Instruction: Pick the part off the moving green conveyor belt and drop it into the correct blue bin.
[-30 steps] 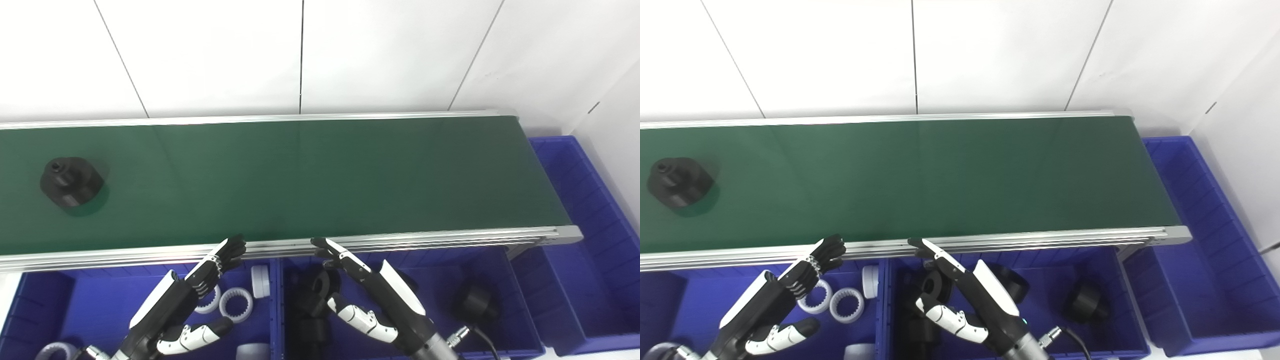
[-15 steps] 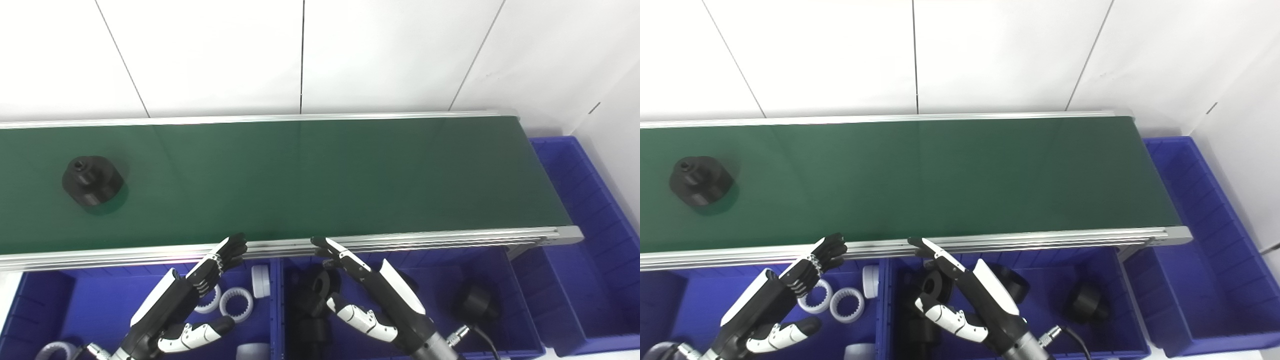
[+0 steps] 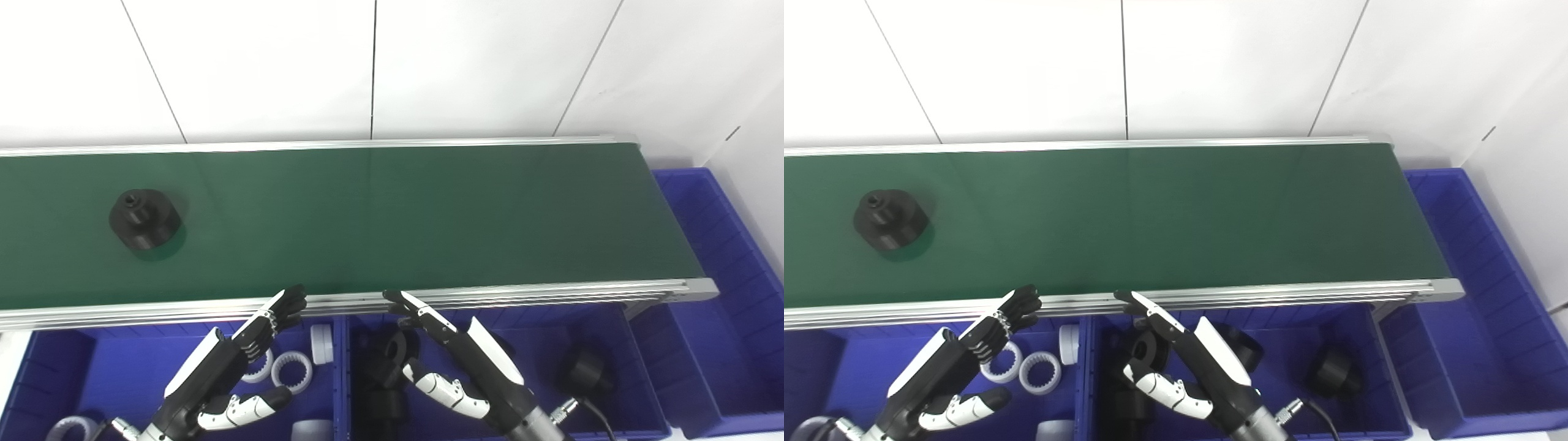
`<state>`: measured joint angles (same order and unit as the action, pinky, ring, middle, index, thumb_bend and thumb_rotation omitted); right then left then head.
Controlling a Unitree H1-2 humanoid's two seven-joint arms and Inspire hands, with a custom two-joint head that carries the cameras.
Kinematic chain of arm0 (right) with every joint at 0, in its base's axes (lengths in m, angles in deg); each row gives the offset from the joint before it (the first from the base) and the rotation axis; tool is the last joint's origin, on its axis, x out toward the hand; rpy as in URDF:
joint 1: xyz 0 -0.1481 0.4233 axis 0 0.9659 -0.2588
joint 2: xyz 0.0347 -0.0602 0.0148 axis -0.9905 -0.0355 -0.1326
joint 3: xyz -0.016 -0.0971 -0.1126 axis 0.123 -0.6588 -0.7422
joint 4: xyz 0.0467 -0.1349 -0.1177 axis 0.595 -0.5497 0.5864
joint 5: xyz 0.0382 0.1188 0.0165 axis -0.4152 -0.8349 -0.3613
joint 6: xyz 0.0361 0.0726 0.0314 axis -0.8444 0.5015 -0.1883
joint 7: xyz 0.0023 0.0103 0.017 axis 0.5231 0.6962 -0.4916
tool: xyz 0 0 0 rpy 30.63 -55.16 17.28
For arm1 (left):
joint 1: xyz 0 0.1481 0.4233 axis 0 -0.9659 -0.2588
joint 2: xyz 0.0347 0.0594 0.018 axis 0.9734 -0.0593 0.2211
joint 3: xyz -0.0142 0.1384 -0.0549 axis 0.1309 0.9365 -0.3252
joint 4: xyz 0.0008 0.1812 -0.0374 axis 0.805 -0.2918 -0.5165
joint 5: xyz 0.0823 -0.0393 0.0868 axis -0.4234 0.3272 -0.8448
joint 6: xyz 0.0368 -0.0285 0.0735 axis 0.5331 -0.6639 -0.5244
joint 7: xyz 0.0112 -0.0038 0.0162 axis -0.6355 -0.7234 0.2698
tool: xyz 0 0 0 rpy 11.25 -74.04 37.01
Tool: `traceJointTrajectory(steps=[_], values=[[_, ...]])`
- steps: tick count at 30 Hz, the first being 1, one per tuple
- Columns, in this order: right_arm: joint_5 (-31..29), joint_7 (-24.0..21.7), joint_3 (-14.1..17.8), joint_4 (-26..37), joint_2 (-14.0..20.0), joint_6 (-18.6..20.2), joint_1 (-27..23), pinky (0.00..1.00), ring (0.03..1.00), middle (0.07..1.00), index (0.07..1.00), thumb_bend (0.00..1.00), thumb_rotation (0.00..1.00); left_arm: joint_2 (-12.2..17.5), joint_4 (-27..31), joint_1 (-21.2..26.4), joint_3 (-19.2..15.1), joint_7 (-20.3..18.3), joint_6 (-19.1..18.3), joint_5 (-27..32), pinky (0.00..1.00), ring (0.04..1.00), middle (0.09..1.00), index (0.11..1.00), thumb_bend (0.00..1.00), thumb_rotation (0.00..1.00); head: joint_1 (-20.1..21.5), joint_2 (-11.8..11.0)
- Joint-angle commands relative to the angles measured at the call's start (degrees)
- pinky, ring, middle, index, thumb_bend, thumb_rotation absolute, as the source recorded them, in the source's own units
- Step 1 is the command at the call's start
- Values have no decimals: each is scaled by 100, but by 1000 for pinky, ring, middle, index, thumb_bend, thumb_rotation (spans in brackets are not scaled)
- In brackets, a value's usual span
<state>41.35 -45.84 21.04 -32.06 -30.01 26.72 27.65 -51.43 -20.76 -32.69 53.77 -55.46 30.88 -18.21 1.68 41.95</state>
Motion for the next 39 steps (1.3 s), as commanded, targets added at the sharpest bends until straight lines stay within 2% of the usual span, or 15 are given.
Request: traceJointTrajectory(steps=[1, 2, 5, 8, 10, 14, 19, 25, 29, 33, 36, 39], values=[[-61, 79, 22, -61, 13, -342, -1, 829, 894, 934, 932, 391, 846, -68, -85, 2, 14, 51, 352, -73, 924, 961, 977, 964, 409, 565, -61, -95], [-60, 101, 21, -183, 33, -451, 13, 832, 896, 934, 931, 391, 852, -120, -228, -4, 27, 67, 498, -135, 918, 956, 971, 960, 411, 559, -166, -356], [-38, 174, 22, -482, 77, -723, 35, 854, 914, 939, 934, 389, 862, -271, -565, 21, 24, 49, 719, -315, 887, 930, 955, 950, 429, 558, -356, -707], [-41, 248, 55, -678, 96, -941, 21, 853, 917, 940, 929, 381, 838, -363, -690, 85, 29, 48, 730, -450, 861, 919, 949, 938, 439, 528, -704, -790], [-20, 293, 81, -738, 101, -1024, 6, 833, 910, 936, 920, 381, 825, -385, -689, 113, 42, 66, 726, -524, 851, 917, 946, 931, 455, 490, -792, -867], [-81, 301, 110, -813, 115, -1099, -39, 826, 910, 940, 923, 363, 808, -407, -708, 149, 48, 103, 724, -579, 843, 911, 936, 918, 487, 427, -776, -931], [-88, 301, 106, -935, 110, -1159, -63, 817, 907, 936, 922, 361, 805, -408, -785, 163, 50, 178, 731, -707, 843, 915, 932, 916, 509, 411, -742, -1085], [-129, 281, 98, -946, 94, -1160, -129, 815, 904, 933, 917, 360, 782, -389, -766, 169, 27, 222, 728, -716, 829, 904, 927, 911, 514, 406, -682, -1008], [96, 396, 126, -820, 13, -1180, -218, 792, 889, 922, 905, 357, 766, -370, -737, 185, 21, 203, 726, -637, 825, 902, 930, 909, 517, 379, -577, -921], [404, 635, 295, -606, -160, -1116, -505, 797, 888, 918, 900, 363, 733, -374, -787, 219, 42, 159, 731, -611, 827, 907, 936, 917, 511, 373, -513, -905], [608, 774, 451, -434, -277, -1056, -840, 783, 878, 911, 896, 389, 647, -384, -769, 215, 54, 145, 731, -588, 832, 910, 937, 919, 504, 370, -487, -876], [769, 847, 559, -338, -359, -965, -1191, 716, 830, 897, 888, 448, 553, -383, -737, 214, 61, 146, 731, -598, 837, 914, 940, 921, 499, 384, -486, -859]])
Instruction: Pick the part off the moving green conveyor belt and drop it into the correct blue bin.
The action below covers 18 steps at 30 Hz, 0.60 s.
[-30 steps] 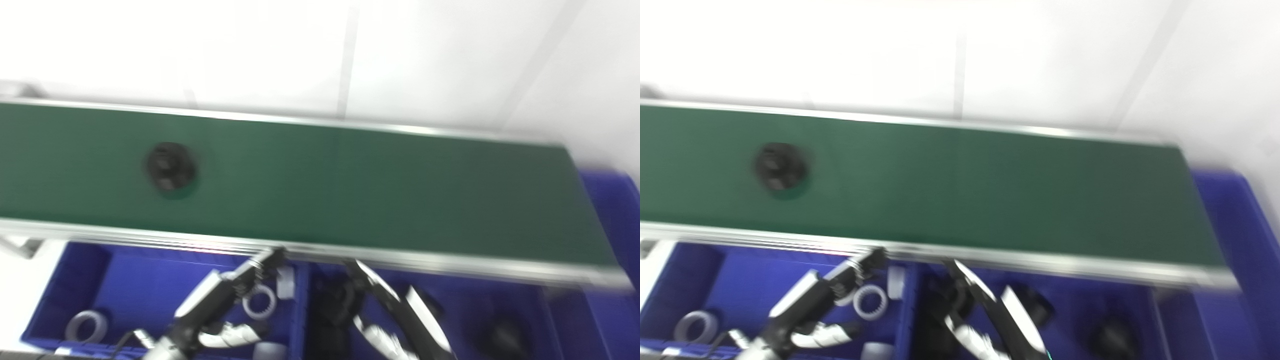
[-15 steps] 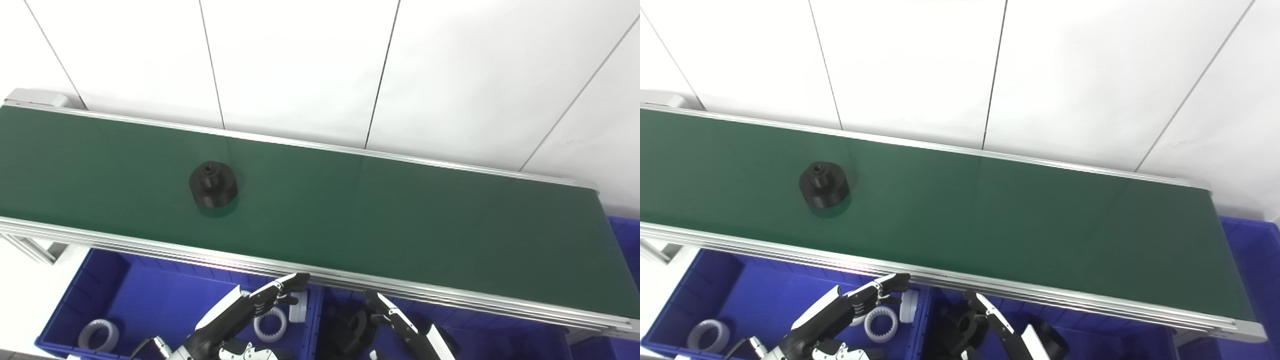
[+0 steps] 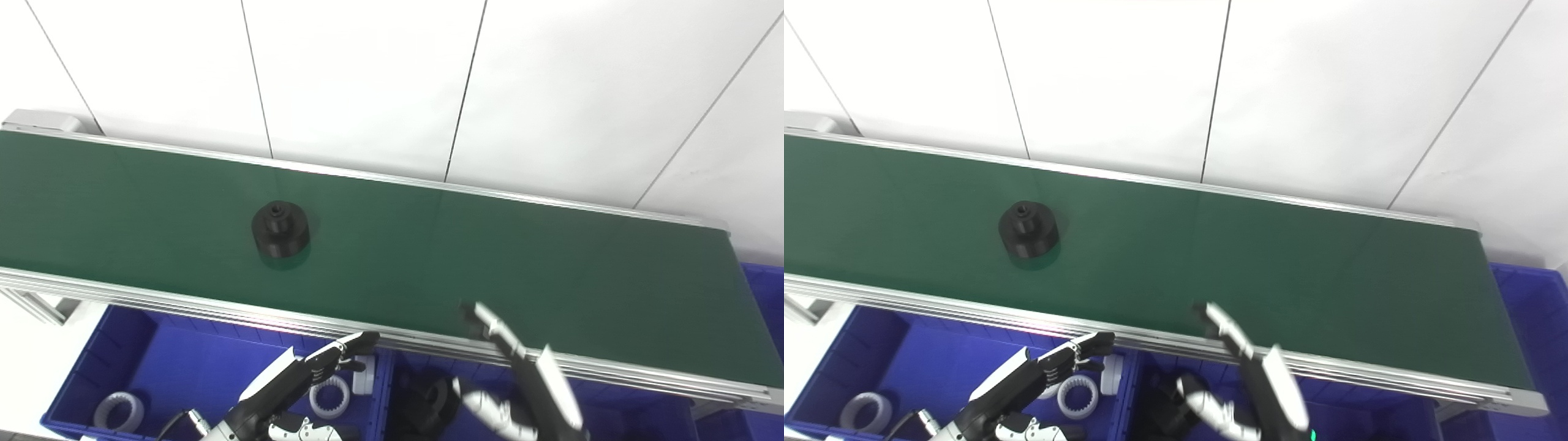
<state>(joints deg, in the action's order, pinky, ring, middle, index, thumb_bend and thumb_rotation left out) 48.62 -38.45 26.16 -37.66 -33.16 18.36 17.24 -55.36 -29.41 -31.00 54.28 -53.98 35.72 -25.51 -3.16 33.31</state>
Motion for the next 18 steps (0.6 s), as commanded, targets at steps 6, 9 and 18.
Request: traceJointTrajectory(steps=[6, 9, 18], values=[[197, 41, 179, 211, -230, 326, -1168, 734, 824, 859, 856, 585, 346, -23, 182, 38, 24, 27, 247, 95, 833, 910, 939, 918, 486, 395, -24, 34], [330, 6, 167, 200, -323, 571, -1542, 720, 801, 843, 846, 678, 308, -20, 180, 46, 39, 11, 247, 120, 840, 915, 940, 920, 491, 400, 10, 41], [752, -88, -115, -625, -599, 1014, -2599, 738, 790, 807, 809, 834, 232, -25, 215, 122, 65, 37, 244, 71, 832, 908, 938, 917, 487, 416, -51, 68]])
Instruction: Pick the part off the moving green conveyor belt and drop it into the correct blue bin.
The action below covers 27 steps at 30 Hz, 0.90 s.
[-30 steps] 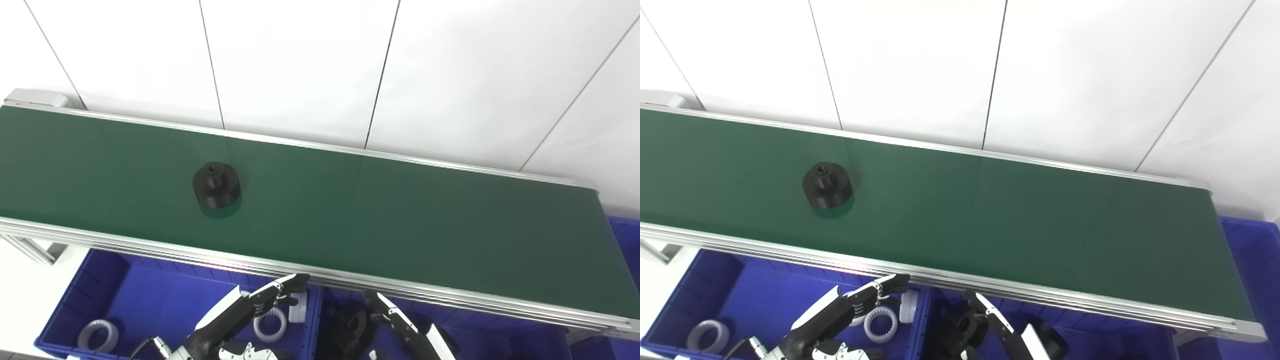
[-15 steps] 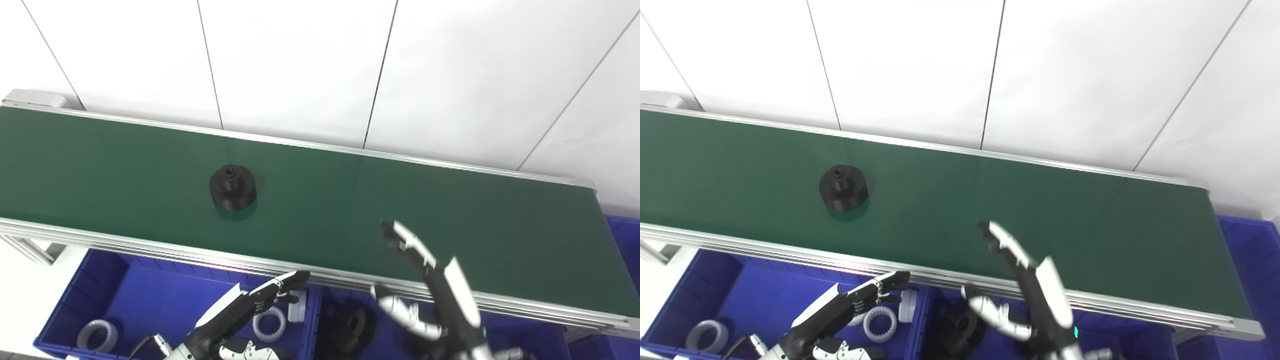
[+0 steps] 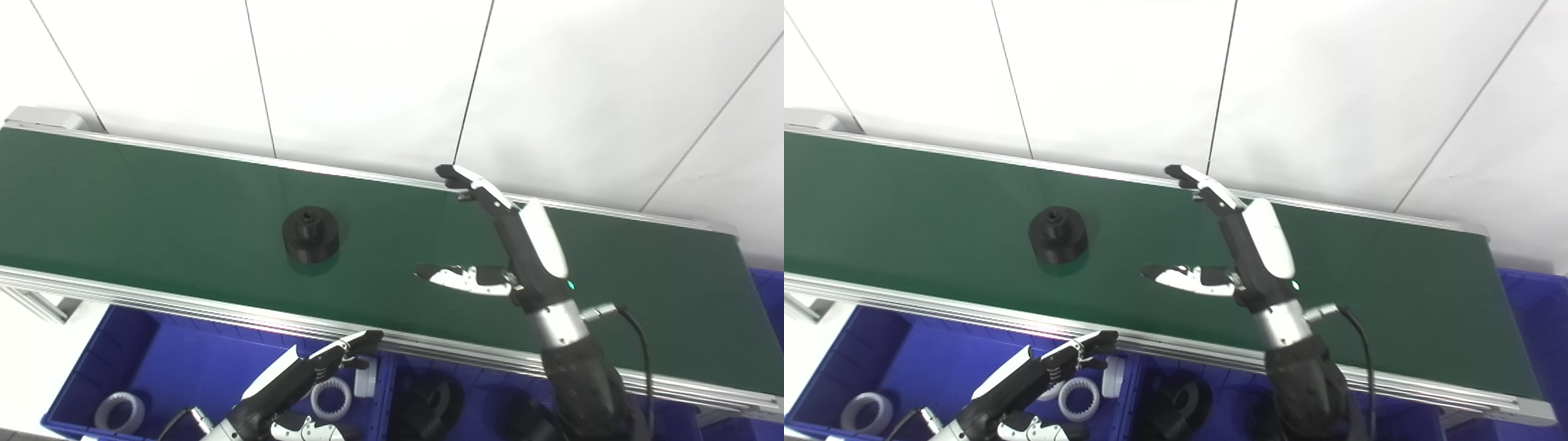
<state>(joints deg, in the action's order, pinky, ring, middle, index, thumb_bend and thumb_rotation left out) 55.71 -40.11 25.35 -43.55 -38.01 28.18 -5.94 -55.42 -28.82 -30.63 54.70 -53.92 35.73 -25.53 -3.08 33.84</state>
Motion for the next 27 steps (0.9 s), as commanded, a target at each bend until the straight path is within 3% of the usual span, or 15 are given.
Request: traceJointTrajectory(steps=[1, 10, 20, 27], values=[[73, 99, -68, -191, -144, 17, -378, 736, 789, 805, 808, 837, 231, -23, 153, 91, 27, 32, 244, 75, 832, 907, 938, 917, 487, 416, -60, 15], [581, 475, -673, -2119, -391, -328, -1337, 726, 793, 811, 824, 932, 281, 9, 250, 109, 31, 31, 243, 131, 837, 907, 935, 916, 492, 405, -140, -31], [854, 714, -1207, -3658, -738, -205, -2102, 773, 846, 863, 873, 993, 326, 36, 444, -41, 22, 58, 231, 179, 835, 910, 940, 918, 499, 407, -210, 36], [1168, 1196, -1549, -5015, -938, -259, -2487, 802, 847, 866, 884, 1000, 362, 26, 548, -136, 35, 22, 240, 271, 838, 910, 937, 917, 503, 415, -215, 88]])
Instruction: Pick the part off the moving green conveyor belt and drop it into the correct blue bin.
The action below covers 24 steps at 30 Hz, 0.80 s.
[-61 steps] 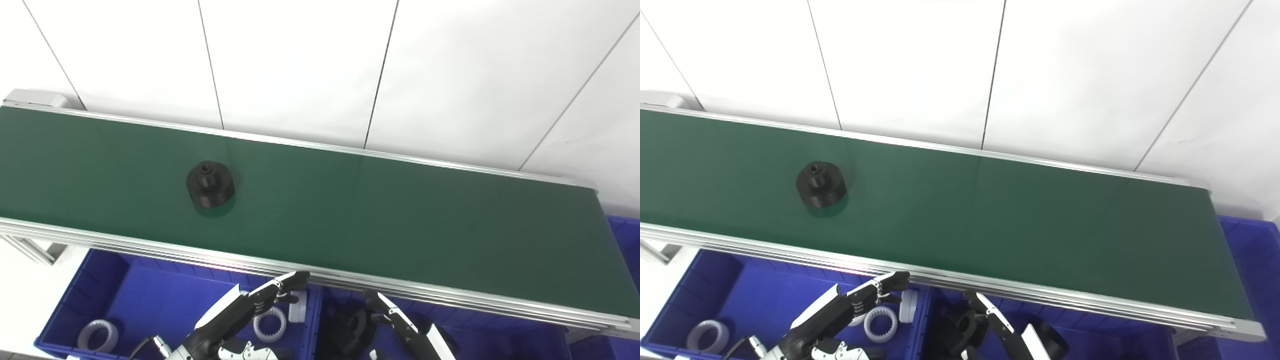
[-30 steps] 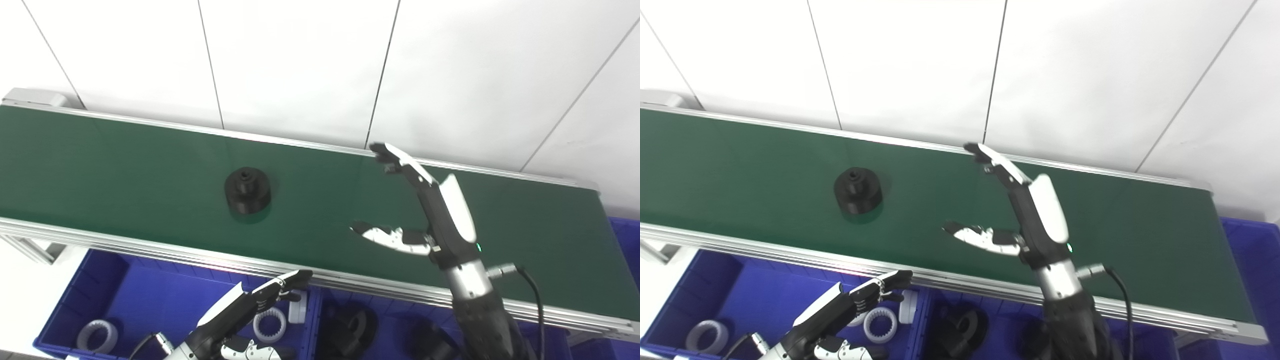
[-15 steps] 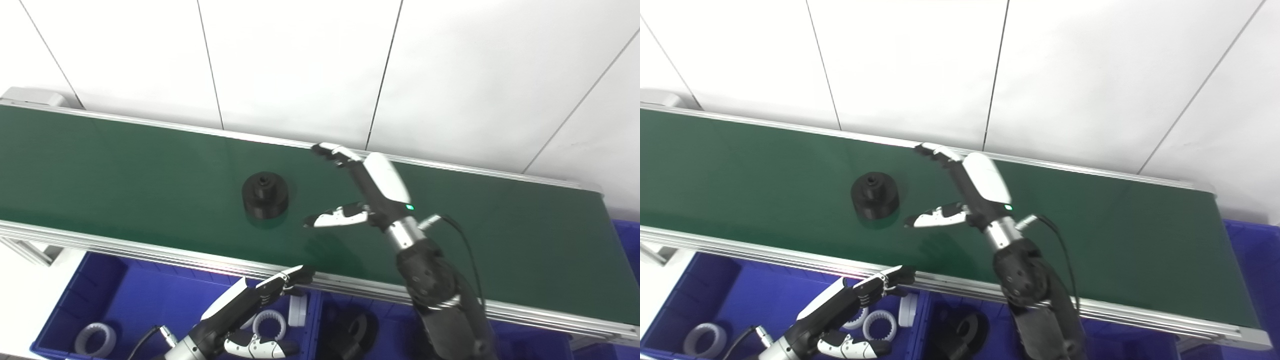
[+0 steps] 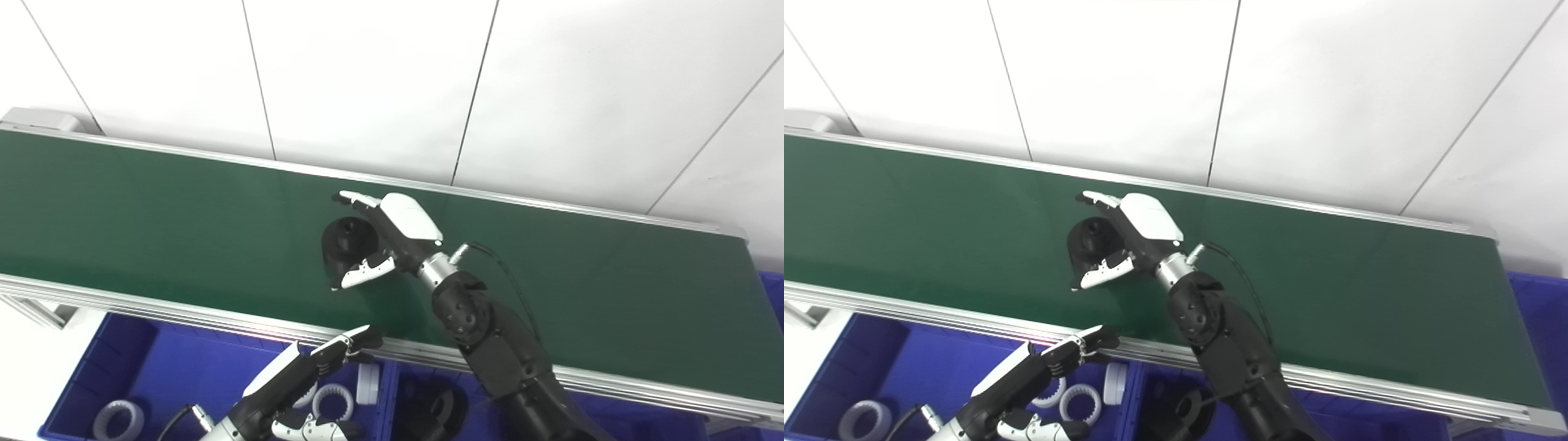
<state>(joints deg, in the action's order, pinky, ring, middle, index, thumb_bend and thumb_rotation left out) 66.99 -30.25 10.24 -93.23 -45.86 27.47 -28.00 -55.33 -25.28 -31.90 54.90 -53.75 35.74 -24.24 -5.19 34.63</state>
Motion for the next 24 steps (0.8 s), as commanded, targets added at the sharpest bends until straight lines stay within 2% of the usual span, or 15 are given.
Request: traceJointTrajectory(steps=[1, 5, 7, 9, 10, 17, 18, 19, 21, 24], values=[[62, 288, -71, -208, -176, -210, -322, 796, 841, 860, 879, 1000, 353, 19, 208, -19, 15, 2, 239, 152, 838, 910, 937, 917, 504, 415, -4, 9], [40, 478, -147, -873, -301, -205, -504, 774, 811, 812, 851, 992, 278, 26, 250, -58, 11, 3, 238, 165, 838, 910, 937, 917, 505, 416, -1, 26], [80, 625, -218, -1176, -348, -231, -575, 714, 762, 767, 802, 958, 183, 24, 266, -71, 13, -1, 238, 181, 841, 909, 936, 915, 511, 425, -17, 40], [105, 705, -309, -1429, -369, -298, -611, 640, 683, 707, 725, 909, 45, 26, 283, -80, 12, -8, 235, 210, 846, 912, 937, 917, 512, 425, -27, 51], [164, 726, -410, -1533, -359, -328, -631, 632, 673, 699, 712, 897, 29, 32, 290, -80, 15, -8, 235, 238, 846, 912, 937, 916, 514, 423, -27, 51], [284, 608, -851, -1611, -227, -435, -587, 605, 629, 652, 618, 766, 0, 65, 322, -65, 11, -48, 237, 358, 851, 913, 937, 916, 521, 417, 23, 108], [275, 591, -879, -1581, -204, -459, -572, 589, 616, 647, 544, 613, 63, 66, 318, -58, 8, -59, 239, 369, 851, 913, 936, 917, 522, 425, 23, 108], [268, 588, -909, -1549, -179, -496, -562, 584, 612, 645, 519, 561, 85, 68, 321, -56, 5, -68, 239, 373, 851, 913, 936, 917, 523, 428, 36, 127], [248, 583, -951, -1485, -134, -550, -549, 564, 490, 556, 478, 521, 14, 65, 332, -47, 9, -74, 236, 370, 852, 914, 937, 920, 524, 439, 36, 127], [206, 588, -982, -1281, -49, -615, -494, 578, 482, 540, 462, 513, 1, 58, 386, -44, 26, -81, 220, 417, 853, 913, 935, 919, 523, 435, 37, 173]])
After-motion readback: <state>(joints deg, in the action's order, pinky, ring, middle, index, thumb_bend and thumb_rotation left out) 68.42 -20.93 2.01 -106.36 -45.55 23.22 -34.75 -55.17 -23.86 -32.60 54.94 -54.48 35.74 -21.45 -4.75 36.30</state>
